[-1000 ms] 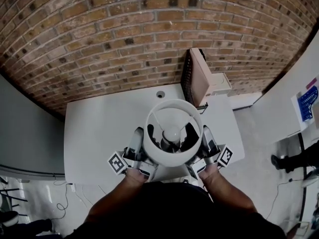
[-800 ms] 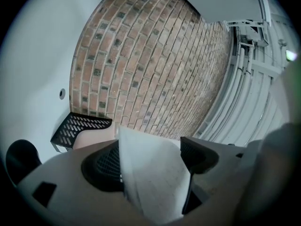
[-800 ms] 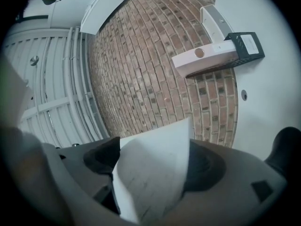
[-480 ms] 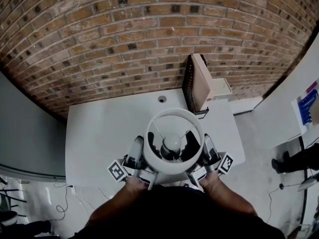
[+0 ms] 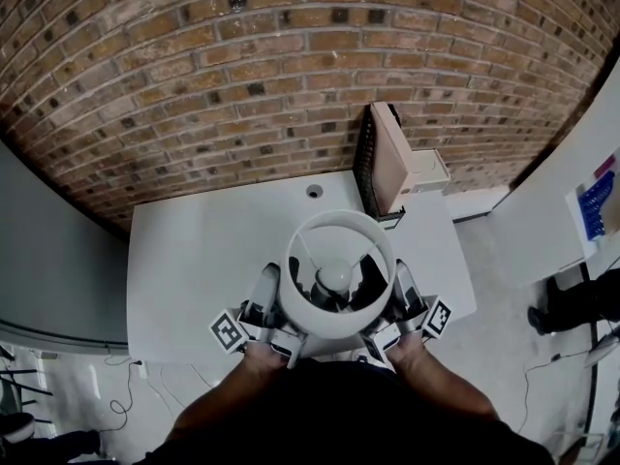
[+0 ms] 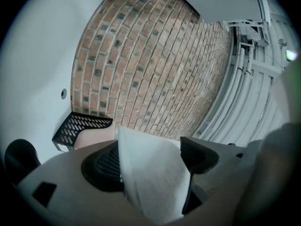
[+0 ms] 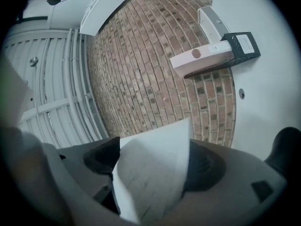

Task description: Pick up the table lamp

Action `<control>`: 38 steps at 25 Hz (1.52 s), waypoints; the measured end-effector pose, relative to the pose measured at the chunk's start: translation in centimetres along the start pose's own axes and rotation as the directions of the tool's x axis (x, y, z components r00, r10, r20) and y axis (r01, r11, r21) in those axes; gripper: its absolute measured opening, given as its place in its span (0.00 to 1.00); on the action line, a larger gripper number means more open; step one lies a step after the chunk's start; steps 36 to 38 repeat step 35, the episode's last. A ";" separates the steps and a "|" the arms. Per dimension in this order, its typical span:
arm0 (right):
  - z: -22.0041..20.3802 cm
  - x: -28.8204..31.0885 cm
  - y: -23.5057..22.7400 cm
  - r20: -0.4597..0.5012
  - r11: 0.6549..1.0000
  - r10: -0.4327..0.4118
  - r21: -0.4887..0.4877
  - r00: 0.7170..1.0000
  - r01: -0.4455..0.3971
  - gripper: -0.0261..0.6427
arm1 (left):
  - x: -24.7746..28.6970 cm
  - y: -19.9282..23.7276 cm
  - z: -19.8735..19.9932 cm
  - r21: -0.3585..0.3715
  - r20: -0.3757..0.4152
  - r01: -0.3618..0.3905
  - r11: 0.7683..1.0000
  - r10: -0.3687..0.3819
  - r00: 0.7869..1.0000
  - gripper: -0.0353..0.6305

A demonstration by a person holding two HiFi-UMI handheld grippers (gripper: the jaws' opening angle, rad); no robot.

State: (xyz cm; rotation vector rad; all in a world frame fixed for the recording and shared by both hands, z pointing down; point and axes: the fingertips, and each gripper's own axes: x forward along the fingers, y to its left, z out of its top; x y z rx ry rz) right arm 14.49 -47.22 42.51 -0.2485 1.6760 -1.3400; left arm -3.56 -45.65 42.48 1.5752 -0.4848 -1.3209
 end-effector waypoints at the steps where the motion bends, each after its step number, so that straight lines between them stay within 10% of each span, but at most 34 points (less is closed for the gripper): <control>1: 0.0 0.0 0.0 0.002 1.000 0.001 0.001 1.000 -0.001 0.67 | 0.0 0.0 0.0 0.000 -0.002 0.001 1.000 -0.001 1.000 0.62; 38: -0.1 0.6 -0.5 -0.018 1.000 0.009 0.012 1.000 -0.009 0.66 | 0.3 -0.2 0.5 0.013 -0.002 0.005 1.000 -0.005 1.000 0.62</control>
